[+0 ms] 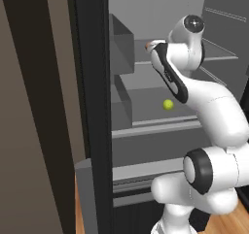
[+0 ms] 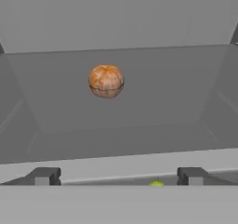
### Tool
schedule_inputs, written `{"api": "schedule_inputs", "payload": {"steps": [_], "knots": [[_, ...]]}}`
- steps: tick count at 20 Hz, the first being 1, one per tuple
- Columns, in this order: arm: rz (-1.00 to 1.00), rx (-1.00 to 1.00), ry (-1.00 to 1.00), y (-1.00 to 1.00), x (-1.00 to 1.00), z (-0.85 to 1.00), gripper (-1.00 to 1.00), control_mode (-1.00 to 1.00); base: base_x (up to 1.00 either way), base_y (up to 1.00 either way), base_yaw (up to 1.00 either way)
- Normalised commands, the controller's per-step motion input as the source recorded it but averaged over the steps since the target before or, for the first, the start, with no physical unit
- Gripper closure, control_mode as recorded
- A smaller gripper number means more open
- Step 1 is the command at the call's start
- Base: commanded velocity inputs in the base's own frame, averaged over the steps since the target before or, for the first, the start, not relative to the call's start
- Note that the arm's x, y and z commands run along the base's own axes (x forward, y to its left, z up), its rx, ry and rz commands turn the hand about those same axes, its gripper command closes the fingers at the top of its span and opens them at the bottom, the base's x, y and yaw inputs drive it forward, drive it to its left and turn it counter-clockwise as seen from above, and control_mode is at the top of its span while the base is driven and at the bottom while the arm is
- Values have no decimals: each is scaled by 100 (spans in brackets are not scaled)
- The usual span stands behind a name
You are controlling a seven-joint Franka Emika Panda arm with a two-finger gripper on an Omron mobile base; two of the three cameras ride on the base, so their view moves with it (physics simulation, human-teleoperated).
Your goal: Place the ketchup and condiment bottle from the counter to the top shelf of the fridge. If the existing items in the fridge are on the top shelf, move them to other shelves.
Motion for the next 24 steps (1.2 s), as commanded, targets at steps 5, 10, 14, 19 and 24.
{"api": "schedule_inputs", "payload": {"steps": [5, 10, 14, 19, 24], "knots": [[0, 4, 0, 8, 69, -32, -100, -100, 0, 0, 0], [0, 0, 0, 4, 71, -18, -100, -100, 0, 0, 0], [0, 0, 0, 0, 59, -9, -100, -100, 0, 0, 0], [0, 0, 0, 1, 56, -6, -100, -100, 0, 0, 0], [0, 0, 0, 6, 58, -14, -100, -100, 0, 0, 0]]}}
